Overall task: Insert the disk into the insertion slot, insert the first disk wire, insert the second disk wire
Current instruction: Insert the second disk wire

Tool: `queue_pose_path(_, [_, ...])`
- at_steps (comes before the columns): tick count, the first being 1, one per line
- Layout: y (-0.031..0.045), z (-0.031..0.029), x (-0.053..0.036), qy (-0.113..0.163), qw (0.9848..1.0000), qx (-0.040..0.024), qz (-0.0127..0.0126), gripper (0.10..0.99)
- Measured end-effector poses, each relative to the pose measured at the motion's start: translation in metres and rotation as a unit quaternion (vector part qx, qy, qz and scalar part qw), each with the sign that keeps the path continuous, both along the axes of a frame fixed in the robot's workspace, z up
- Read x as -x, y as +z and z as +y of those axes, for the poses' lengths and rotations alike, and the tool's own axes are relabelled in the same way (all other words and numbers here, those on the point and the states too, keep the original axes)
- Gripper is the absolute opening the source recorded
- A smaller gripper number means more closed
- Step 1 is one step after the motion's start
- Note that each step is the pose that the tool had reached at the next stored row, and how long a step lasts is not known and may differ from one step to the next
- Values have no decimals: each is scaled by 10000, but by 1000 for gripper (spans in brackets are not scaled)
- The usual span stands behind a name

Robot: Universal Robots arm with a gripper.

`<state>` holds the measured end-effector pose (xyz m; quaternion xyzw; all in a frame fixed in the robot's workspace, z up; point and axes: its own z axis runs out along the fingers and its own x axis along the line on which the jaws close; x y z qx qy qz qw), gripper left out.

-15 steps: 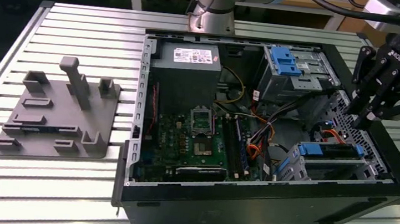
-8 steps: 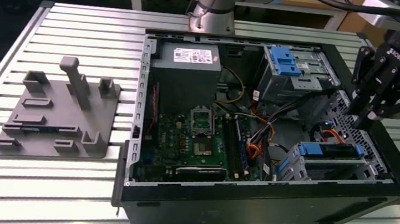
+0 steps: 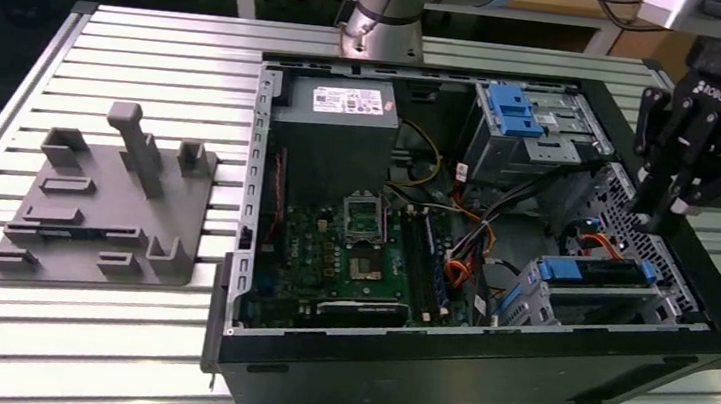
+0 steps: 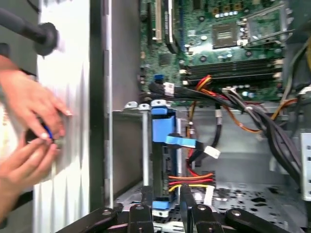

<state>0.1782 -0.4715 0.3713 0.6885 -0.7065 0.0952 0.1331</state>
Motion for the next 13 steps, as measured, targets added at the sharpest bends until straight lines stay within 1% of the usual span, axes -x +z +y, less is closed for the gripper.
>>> queue_pose_path(1, [-3, 15, 10, 0, 10000, 88, 0, 361])
queue_pose_path(2, [-8, 31, 20, 1, 9999, 142, -12, 361])
queue_pose_path(3, [-13, 44, 32, 1, 9999, 166, -41, 361])
queue_pose_path(4, [-19, 53, 45, 0, 9998, 173, -79, 361])
queue_pose_path(6, [-26, 68, 66, -2, 9997, 173, -176, 361])
queue_pose_path(7, [-32, 70, 78, -8, 9996, 174, -208, 361])
queue_pose_path(8, [-41, 72, 91, -20, 9996, 174, -228, 361])
queue_pose_path(10, [-69, 77, 123, -77, 9995, 178, -234, 361])
queue_pose_path(13, [-98, 90, 166, -151, 9994, 202, -232, 361])
